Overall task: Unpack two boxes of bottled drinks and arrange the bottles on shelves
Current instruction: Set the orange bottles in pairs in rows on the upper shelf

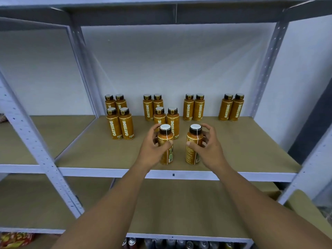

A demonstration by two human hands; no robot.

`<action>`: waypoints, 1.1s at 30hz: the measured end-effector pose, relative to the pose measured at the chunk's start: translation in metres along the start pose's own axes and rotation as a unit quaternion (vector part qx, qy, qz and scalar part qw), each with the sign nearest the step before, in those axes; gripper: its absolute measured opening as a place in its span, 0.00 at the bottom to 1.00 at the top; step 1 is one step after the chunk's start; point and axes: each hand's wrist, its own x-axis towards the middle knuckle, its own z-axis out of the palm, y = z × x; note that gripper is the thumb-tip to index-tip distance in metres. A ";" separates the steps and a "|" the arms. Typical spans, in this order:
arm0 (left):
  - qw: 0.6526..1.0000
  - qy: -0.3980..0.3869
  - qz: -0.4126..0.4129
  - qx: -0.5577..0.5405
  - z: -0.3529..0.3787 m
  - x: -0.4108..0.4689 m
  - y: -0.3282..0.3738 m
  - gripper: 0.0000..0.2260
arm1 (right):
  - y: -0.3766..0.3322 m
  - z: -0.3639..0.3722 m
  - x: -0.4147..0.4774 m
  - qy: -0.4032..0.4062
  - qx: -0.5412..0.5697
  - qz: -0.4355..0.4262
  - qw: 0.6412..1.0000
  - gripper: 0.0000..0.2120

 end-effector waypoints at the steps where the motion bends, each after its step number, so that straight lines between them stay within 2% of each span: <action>1: 1.000 -0.006 -0.008 -0.002 0.000 0.002 -0.003 0.38 | 0.003 0.001 0.001 -0.002 0.003 0.005 1.000 0.39; 6: 0.999 -0.034 -0.038 0.012 0.003 0.009 -0.018 0.45 | 0.015 0.004 0.008 -0.021 0.001 0.014 1.000 0.42; 14: 0.995 -0.066 -0.047 0.062 0.009 0.021 -0.038 0.45 | 0.035 0.012 0.016 -0.033 -0.015 0.047 0.998 0.44; 25: 0.996 -0.022 -0.033 0.079 0.018 0.026 -0.050 0.48 | 0.046 0.019 0.022 -0.006 -0.016 0.049 0.999 0.46; 29: 0.996 -0.026 -0.035 0.076 0.015 0.026 -0.051 0.51 | 0.046 0.017 0.019 -0.011 -0.006 0.058 0.998 0.45; 33: 0.996 -0.041 -0.032 0.071 0.012 0.027 -0.054 0.48 | 0.048 0.015 0.019 -0.025 -0.004 0.065 0.998 0.43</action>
